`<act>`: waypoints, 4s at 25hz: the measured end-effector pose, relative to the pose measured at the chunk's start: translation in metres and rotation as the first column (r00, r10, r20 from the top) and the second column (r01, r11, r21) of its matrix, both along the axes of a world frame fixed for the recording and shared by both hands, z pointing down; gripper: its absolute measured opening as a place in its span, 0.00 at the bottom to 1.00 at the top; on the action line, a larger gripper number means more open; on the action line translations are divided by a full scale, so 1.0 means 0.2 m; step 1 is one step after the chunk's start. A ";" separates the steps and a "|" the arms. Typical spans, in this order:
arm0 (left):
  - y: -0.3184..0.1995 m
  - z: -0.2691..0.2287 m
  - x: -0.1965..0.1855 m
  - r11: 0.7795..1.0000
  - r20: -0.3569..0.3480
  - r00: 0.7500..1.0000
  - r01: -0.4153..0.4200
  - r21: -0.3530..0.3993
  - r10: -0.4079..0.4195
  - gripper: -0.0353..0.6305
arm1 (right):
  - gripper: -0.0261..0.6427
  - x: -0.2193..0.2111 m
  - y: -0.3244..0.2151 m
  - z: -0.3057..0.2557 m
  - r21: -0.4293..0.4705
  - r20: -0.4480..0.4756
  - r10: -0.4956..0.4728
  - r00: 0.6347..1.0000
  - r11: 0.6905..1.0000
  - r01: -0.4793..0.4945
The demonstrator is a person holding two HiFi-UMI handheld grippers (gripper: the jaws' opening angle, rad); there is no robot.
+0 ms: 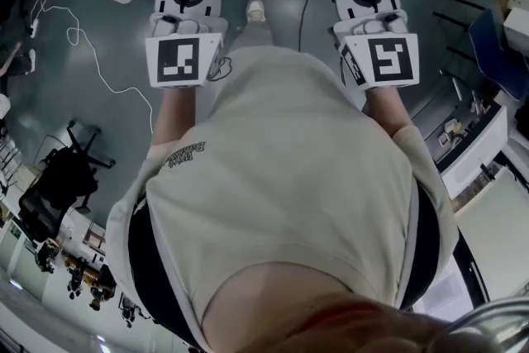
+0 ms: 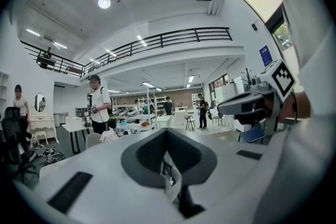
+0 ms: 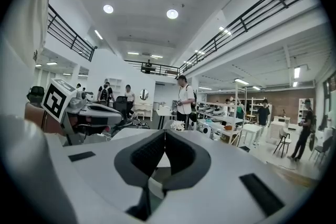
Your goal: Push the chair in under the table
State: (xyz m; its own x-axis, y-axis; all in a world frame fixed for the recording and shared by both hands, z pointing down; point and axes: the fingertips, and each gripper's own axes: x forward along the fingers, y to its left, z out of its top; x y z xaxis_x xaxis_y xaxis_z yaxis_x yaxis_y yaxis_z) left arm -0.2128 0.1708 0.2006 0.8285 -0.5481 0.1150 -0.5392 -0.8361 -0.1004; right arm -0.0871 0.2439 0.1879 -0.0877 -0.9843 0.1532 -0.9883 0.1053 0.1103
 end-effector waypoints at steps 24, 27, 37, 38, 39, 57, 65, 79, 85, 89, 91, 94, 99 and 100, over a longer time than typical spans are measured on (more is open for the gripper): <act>-0.65 0.06 0.24 0.994 -0.013 0.996 -0.087 -0.071 0.086 0.07 | 0.05 0.20 -0.68 0.05 -0.061 -0.026 0.056 0.998 0.996 -0.057; -0.67 0.06 0.26 0.995 -0.009 0.997 -0.074 -0.069 0.073 0.07 | 0.05 0.24 -0.70 0.05 -0.061 -0.023 0.044 0.999 0.997 -0.045; -0.71 0.06 0.35 1.000 0.057 0.998 -0.019 -0.023 0.021 0.07 | 0.05 0.35 -0.77 0.07 -0.095 0.036 -0.050 0.998 0.994 0.053; -0.72 0.09 0.35 1.000 0.103 0.994 -0.022 -0.015 0.023 0.07 | 0.05 0.36 -0.78 0.09 -0.110 0.038 -0.062 0.997 0.992 0.066; -0.73 0.12 0.35 1.000 0.157 0.987 -0.019 -0.009 0.021 0.07 | 0.06 0.36 -0.79 0.11 -0.126 0.031 -0.074 0.997 0.989 0.077; -0.75 0.80 0.61 0.921 0.541 0.747 -0.292 -0.257 0.387 0.28 | 0.32 0.42 -0.92 0.72 -0.523 -0.111 -0.390 0.914 0.805 0.280; -0.70 1.31 0.65 0.827 0.652 0.517 -0.429 -0.364 0.555 0.40 | 0.41 0.34 -0.90 1.18 -0.699 -0.076 -0.571 0.817 0.615 0.365; -0.60 2.20 0.52 0.737 0.749 0.200 -0.452 -0.502 0.632 0.43 | 0.46 0.24 -0.90 1.95 -0.818 -0.070 -0.722 0.689 0.437 0.375; -0.61 2.38 0.50 0.693 0.735 0.124 -0.469 -0.548 0.666 0.43 | 0.47 0.27 -0.89 2.20 -0.865 -0.027 -0.745 0.666 0.351 0.358; -0.60 2.46 0.52 0.687 0.736 0.110 -0.471 -0.553 0.667 0.43 | 0.47 0.29 -0.89 2.30 -0.871 -0.014 -0.757 0.653 0.330 0.364; -0.60 2.47 0.51 0.688 0.728 0.121 -0.463 -0.559 0.674 0.43 | 0.41 0.29 -0.90 2.33 -0.872 -0.035 -0.777 0.629 0.331 0.360; -0.61 2.48 0.50 0.674 0.725 0.104 -0.477 -0.564 0.681 0.42 | 0.35 0.28 -0.92 2.37 -0.876 -0.048 -0.806 0.591 0.318 0.363; -0.64 2.47 0.55 0.698 0.775 0.100 -0.517 -0.496 0.624 0.29 | 0.31 0.33 -0.92 2.40 -0.883 -0.043 -0.811 0.583 0.304 0.358; -0.64 2.47 0.56 0.705 0.781 0.104 -0.517 -0.486 0.615 0.28 | 0.31 0.34 -0.92 2.39 -0.884 -0.047 -0.812 0.582 0.306 0.354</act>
State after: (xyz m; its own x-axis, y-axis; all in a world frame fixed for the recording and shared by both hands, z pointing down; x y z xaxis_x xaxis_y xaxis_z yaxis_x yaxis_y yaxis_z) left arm -0.1010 0.0429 0.6937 0.2720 0.0828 0.9587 0.4617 -0.8854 -0.0545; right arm -0.0194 0.0603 0.6659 -0.2875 -0.1533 0.9454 -0.4571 0.8894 0.0052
